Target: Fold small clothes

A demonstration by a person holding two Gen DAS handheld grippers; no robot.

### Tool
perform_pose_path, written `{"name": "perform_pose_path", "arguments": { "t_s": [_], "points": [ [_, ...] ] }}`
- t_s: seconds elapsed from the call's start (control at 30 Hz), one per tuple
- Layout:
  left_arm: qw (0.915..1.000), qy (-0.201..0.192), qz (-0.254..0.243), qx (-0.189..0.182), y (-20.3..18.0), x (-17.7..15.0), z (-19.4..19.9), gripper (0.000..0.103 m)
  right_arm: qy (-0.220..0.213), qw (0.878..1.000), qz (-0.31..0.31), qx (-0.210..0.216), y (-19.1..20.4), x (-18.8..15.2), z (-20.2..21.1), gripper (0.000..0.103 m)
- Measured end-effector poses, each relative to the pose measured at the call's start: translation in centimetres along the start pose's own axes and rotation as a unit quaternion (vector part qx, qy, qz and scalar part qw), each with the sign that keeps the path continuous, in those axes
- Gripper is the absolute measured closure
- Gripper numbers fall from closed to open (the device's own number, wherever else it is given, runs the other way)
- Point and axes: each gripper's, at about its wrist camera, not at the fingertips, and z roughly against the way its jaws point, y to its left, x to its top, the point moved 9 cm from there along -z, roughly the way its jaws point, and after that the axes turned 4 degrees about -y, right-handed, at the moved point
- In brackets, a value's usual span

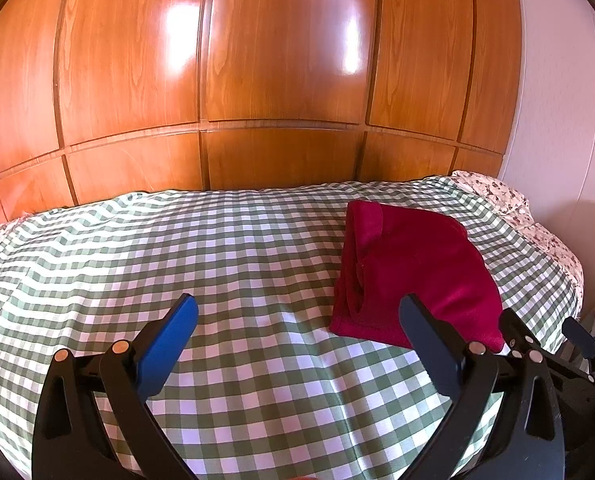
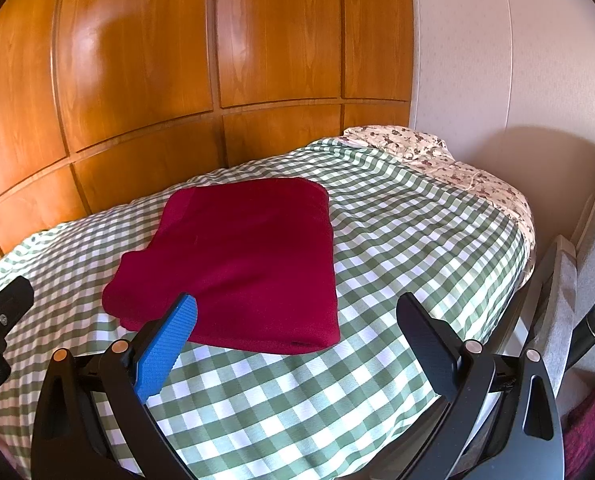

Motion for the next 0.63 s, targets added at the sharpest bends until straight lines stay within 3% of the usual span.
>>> {"name": "perform_pose_path", "arguments": {
  "t_s": [0.3,0.47,0.63],
  "points": [
    [0.9999,0.001,-0.015,0.004,-0.2,-0.4,-0.5,0.003,0.006,1.0,0.005,0.003,0.3,-0.5,-0.2,0.004],
    [0.9995,0.031,0.0,0.002,0.2,-1.3,-1.7,0.003,0.009,1.0,0.003,0.01,0.0,-0.2,-0.7,0.004],
    [0.9986,0.052,0.004,0.009,1.0,-2.5,-3.0,0.003,0.02,0.998,-0.055,-0.022,-5.2,2.0,-4.0,0.004]
  ]
}}
